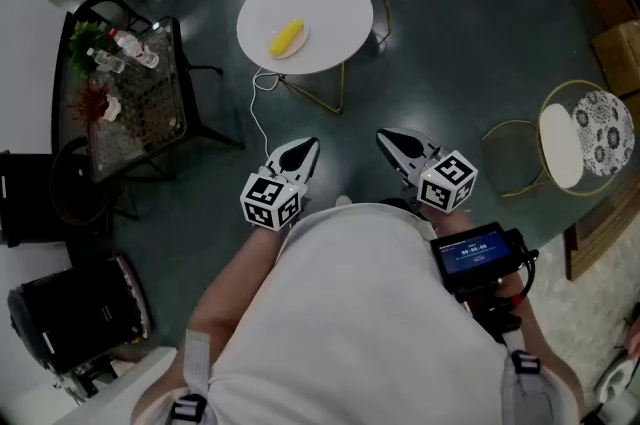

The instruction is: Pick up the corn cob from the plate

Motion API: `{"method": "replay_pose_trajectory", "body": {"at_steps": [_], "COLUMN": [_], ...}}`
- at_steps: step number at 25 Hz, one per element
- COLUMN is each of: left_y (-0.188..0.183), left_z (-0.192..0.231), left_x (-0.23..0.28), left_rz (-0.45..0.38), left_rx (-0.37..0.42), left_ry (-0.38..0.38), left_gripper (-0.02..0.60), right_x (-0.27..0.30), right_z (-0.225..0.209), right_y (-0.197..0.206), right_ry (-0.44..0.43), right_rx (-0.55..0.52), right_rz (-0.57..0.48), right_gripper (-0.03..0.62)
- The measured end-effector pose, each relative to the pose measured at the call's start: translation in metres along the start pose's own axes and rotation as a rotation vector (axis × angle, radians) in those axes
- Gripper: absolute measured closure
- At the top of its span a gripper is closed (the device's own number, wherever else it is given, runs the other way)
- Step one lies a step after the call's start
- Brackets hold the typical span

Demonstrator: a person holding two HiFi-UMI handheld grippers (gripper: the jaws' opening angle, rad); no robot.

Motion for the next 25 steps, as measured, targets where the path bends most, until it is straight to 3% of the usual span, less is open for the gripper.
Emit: {"method": "replay_pose_trajectory", "body": {"at_steps": [25], "left_y": [0.007], "left_z": [-0.001], "left_x": [-0.007], "left_rz": [0.000], "left_rx": [0.026], "left_ry": [0.020], "left_gripper": [0.575], "right_x": [0.000], "right_z": [0.010], "right_y": [0.008], "right_ry": [0.077], "right_rx": [0.005], "right_rz": [-0.004], "right_gripper": [0.586]}}
Point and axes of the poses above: the fingertips, and each gripper's own axes: x forward along the fingers, z to its left, y out of its underside, the point moved 9 cm from there along -x, backward along the fingers, and after that the axes turned 15 degrees about z, right-handed, at the moved point
